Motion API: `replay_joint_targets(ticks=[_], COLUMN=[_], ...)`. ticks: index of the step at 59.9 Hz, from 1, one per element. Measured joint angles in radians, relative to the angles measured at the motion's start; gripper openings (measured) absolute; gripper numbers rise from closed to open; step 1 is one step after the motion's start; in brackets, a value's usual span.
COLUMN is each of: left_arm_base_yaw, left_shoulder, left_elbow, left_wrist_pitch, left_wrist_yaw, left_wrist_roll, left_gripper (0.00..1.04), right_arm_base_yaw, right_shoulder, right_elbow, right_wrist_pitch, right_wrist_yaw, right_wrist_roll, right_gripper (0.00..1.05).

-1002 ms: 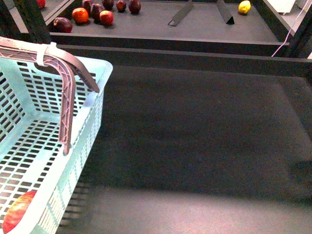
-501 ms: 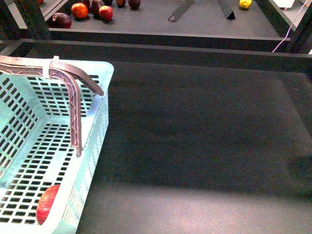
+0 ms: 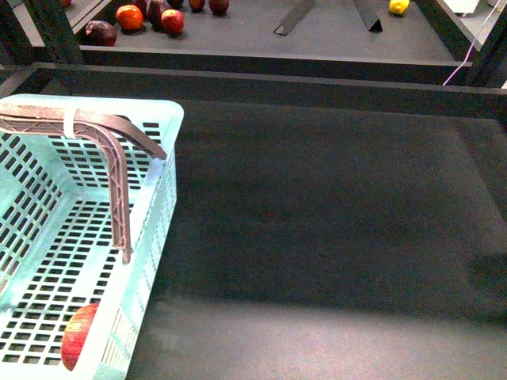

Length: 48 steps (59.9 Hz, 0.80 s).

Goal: Pick apple with right arm and hold basket with left

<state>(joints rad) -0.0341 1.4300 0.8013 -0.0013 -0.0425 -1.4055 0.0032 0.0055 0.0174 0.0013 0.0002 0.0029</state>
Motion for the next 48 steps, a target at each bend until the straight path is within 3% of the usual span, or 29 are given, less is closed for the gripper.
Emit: replay_joint_targets(ticks=[11, 17, 24, 30, 39, 48], left_arm_base_yaw=[-0.058, -0.049, -0.036, -0.003, 0.031, 0.031], left_shoulder=[-0.115, -0.126, -0.196, -0.282, -0.367, -0.456], left_elbow=[-0.006, -0.210, -0.375, -0.466, -0.565, -0.628], left_wrist_pitch=[-0.016, 0.486, 0.782, 0.820, 0.819, 0.796], left_wrist_yaw=[-0.037, -0.035, -0.026, 0.027, 0.040, 0.042], left_wrist_roll=[0.045, 0.502, 1.003, 1.280, 1.366, 1.385], left_gripper=[0.97, 0.78, 0.56, 0.33, 0.04, 0.03], right_arm_base_yaw=[0.000, 0.000, 0.000, 0.000, 0.000, 0.000], right_shoulder=[0.000, 0.000, 0.000, 0.000, 0.000, 0.000], right_elbow=[0.000, 0.000, 0.000, 0.000, 0.000, 0.000], right_wrist_pitch=[0.000, 0.000, 0.000, 0.000, 0.000, 0.000], right_wrist_yaw=[0.000, 0.000, 0.000, 0.000, 0.000, 0.000], right_wrist_roll=[0.000, 0.000, 0.000, 0.000, 0.000, 0.000], right_gripper=[0.96, 0.96, 0.96, 0.96, 0.96, 0.96])
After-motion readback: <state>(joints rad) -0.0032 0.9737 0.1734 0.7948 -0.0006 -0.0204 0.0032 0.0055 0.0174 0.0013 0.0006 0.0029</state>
